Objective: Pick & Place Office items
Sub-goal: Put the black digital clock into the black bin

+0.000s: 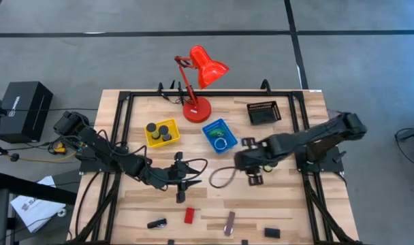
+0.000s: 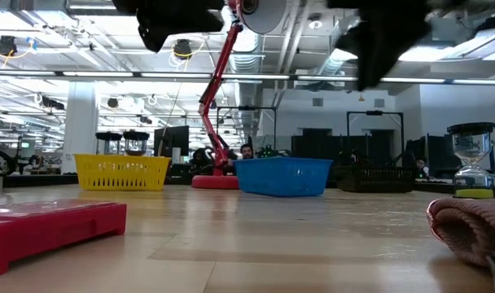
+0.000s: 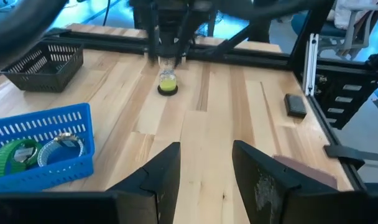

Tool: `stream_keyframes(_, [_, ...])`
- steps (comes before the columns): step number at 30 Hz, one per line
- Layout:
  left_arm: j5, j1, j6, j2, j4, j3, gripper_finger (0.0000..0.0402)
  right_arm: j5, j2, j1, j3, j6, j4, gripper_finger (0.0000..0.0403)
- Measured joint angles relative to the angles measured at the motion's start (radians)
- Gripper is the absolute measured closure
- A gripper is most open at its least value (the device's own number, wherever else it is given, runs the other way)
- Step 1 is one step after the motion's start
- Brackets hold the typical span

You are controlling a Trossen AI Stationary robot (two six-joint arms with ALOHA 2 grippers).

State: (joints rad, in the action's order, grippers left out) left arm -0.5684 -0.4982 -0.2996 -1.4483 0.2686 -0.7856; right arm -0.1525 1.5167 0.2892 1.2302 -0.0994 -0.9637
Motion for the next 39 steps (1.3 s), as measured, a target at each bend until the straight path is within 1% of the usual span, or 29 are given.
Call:
stream_keyframes(5, [0.0, 0.0, -0.001, 0.0, 0.003, 0.022, 0.0262, -0.001, -0.167, 0.062, -0.185, -0.092, 0.146, 0.0285])
stream_keyframes(9, [0.0, 0.0, -0.001, 0.0, 0.012, 0.024, 0.0262, -0.005, -0.284, 0.102, -0.323, -0.102, 0.38, 0.0285])
stream_keyframes(11, [0.0, 0.0, -0.001, 0.0, 0.017, 0.024, 0.0262, -0.004, -0.327, 0.119, -0.388, -0.074, 0.521, 0.0285])
stream_keyframes(15, [0.0, 0.0, 0.003, 0.0, 0.025, 0.024, 0.0262, -0.005, -0.364, 0.142, -0.507, -0.005, 0.768, 0.0285])
stream_keyframes(18, [0.0, 0.003, 0.004, 0.0, 0.028, 0.024, 0.0262, -0.006, -0.346, 0.155, -0.555, -0.012, 0.891, 0.0285])
stream_keyframes(20, [0.0, 0.008, 0.004, 0.0, 0.031, 0.024, 0.0262, -0.006, -0.317, 0.172, -0.56, -0.005, 0.918, 0.0285])
stream_keyframes(25, [0.0, 0.026, 0.004, 0.0, 0.038, 0.024, 0.0262, -0.004, -0.22, 0.192, -0.56, 0.075, 1.003, 0.0285])
stream_keyframes(30, [0.0, 0.048, 0.004, 0.0, 0.049, 0.024, 0.0262, -0.004, -0.093, 0.139, -0.549, 0.275, 1.251, 0.0285])
stream_keyframes(31, [0.0, 0.05, 0.004, 0.0, 0.05, 0.024, 0.0262, -0.005, -0.074, 0.127, -0.533, 0.3, 1.272, 0.0285])
stream_keyframes(34, [0.0, 0.056, 0.003, 0.0, 0.055, 0.024, 0.0262, -0.007, -0.04, 0.097, -0.481, 0.35, 1.267, 0.0284])
stream_keyframes(36, [0.0, 0.055, 0.003, 0.0, 0.055, 0.024, 0.0262, -0.006, -0.024, 0.087, -0.449, 0.337, 1.245, 0.0283])
stream_keyframes(39, [0.0, 0.052, 0.003, 0.0, 0.055, 0.024, 0.0262, -0.004, -0.023, 0.091, -0.402, 0.313, 1.101, 0.0277])
